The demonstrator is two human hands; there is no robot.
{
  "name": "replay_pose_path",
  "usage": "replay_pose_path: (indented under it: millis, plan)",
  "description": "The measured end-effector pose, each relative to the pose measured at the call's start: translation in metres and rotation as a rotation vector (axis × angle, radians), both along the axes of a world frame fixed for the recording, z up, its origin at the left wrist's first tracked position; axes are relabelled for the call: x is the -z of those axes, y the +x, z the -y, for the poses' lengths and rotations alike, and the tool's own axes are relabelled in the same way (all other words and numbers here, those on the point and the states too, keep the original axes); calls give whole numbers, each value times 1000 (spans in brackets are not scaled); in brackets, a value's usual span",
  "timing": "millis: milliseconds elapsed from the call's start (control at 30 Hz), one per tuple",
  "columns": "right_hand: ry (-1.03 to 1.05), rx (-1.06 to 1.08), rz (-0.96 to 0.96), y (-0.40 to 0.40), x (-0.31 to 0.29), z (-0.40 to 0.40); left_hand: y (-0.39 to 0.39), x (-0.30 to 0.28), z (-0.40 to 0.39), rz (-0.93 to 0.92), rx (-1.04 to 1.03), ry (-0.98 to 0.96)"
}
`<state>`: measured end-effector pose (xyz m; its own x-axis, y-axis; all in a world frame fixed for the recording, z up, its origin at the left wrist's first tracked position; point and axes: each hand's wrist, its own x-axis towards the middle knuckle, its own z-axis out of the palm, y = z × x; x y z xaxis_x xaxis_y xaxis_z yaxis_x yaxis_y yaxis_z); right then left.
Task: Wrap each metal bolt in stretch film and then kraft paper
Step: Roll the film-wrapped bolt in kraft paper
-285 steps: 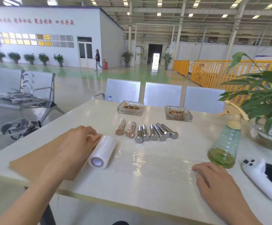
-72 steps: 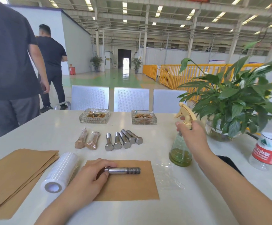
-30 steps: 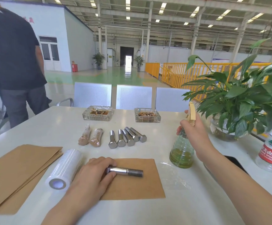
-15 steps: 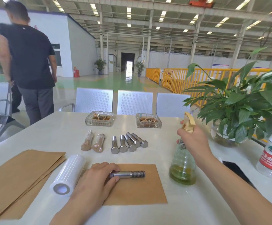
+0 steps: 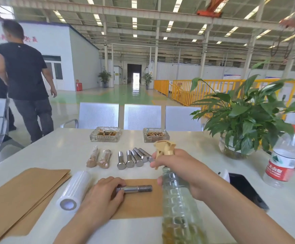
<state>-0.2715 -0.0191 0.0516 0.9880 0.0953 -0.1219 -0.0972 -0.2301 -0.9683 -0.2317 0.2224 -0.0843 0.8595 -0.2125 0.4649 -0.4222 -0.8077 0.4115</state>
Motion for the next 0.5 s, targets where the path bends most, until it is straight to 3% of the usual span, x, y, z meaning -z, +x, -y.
replay_pose_path:
  millis: [133, 500]
  plan:
    - [-37, -60, -175, -13, 13, -8, -2, -2, 1, -3, 16, -2]
    - [-159, -230, -351, -12, 37, -39, 1, 1, -1, -40, 38, 2]
